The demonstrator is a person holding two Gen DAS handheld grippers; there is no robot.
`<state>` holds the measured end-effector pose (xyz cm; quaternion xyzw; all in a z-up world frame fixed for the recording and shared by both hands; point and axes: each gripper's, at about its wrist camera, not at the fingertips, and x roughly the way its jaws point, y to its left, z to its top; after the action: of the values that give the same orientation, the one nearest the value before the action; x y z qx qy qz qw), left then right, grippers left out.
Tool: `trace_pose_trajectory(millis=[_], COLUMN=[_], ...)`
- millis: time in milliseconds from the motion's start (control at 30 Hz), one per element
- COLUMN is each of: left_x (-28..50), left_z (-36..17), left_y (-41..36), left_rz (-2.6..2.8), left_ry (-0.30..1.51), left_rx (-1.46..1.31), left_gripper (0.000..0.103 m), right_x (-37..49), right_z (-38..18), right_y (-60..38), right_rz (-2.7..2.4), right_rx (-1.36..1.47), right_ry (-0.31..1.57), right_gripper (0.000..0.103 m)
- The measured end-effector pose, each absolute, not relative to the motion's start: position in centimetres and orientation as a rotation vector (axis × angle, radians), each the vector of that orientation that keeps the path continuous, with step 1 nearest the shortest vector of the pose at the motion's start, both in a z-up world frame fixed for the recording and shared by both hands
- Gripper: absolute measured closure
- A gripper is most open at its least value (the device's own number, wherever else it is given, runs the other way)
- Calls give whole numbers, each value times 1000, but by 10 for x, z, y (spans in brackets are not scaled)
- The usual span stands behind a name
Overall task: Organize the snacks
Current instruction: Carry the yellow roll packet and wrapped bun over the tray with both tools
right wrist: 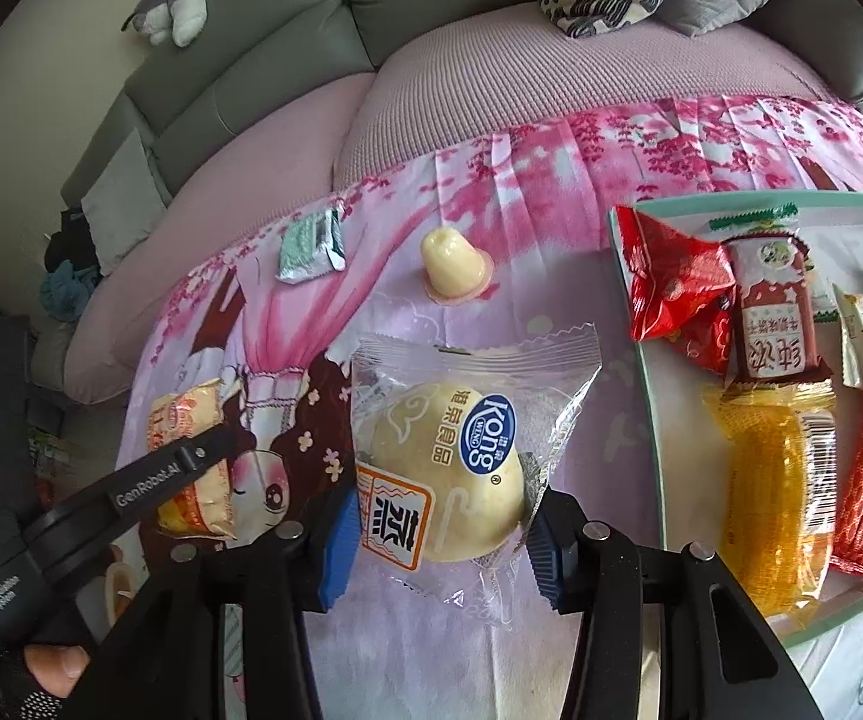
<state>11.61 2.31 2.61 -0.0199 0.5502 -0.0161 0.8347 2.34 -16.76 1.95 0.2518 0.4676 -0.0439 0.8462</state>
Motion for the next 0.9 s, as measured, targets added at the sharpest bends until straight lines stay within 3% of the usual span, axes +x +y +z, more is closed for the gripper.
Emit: trace_pose_trajectory(millis=[433, 900], left_x=[103, 89], left_z=[57, 87], left_y=[-7, -95], left_rz=[-116, -278], left_ry=[1102, 1062], left_rx=[-33, 64], left_gripper=[64, 64], right_x=[4, -25], right_z=[52, 57], right_y=[-198, -271], right_rz=[-120, -282], right_rx=[564, 641], right_ry=[880, 815], right_gripper=[53, 53])
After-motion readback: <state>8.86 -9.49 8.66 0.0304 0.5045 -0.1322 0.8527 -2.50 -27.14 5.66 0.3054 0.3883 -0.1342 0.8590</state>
